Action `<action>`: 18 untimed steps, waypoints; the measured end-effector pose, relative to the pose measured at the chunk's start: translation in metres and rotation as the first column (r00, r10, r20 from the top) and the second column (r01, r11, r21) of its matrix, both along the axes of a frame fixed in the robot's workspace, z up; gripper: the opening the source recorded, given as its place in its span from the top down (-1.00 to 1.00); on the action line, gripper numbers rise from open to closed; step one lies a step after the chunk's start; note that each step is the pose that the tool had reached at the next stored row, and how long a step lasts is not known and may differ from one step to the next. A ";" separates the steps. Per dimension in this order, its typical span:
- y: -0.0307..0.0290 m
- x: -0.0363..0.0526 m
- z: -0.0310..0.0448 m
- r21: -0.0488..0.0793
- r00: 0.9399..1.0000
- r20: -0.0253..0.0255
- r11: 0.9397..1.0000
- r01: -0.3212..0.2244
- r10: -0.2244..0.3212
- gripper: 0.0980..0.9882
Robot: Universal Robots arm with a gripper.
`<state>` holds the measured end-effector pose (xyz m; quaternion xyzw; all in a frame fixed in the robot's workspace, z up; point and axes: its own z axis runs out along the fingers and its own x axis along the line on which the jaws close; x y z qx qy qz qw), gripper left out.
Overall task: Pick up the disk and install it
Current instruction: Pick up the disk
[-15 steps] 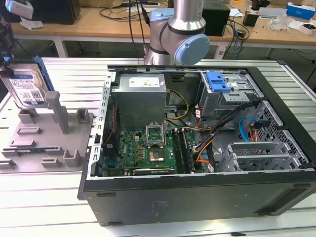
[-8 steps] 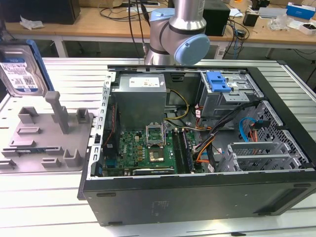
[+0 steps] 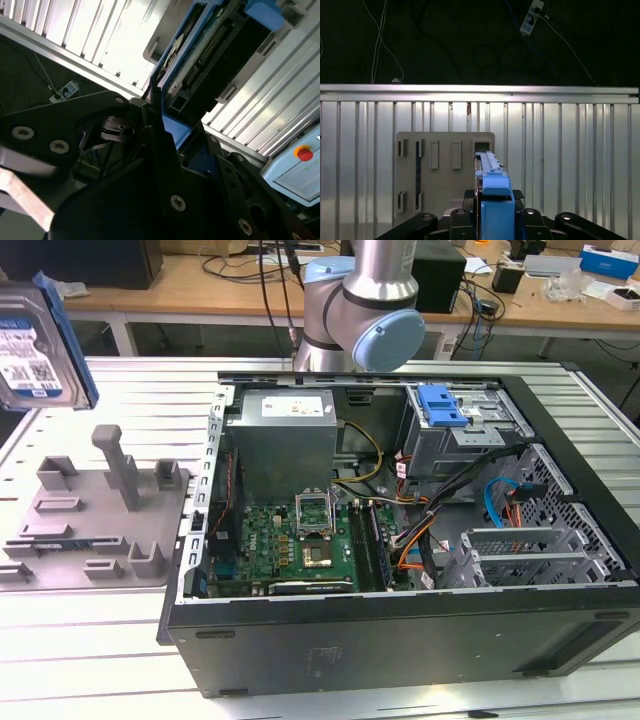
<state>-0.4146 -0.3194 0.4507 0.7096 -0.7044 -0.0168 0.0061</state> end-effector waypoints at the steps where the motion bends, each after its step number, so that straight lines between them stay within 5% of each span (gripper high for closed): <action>1: 0.0000 0.0000 0.0049 0.000 1.000 0.000 1.000 0.000 0.000 0.39; 8: -0.0003 0.0001 0.0356 -0.003 1.000 0.000 1.000 0.000 0.000 0.39; 18: -0.0008 0.0021 0.0357 -0.004 1.000 0.000 1.000 0.000 0.000 0.39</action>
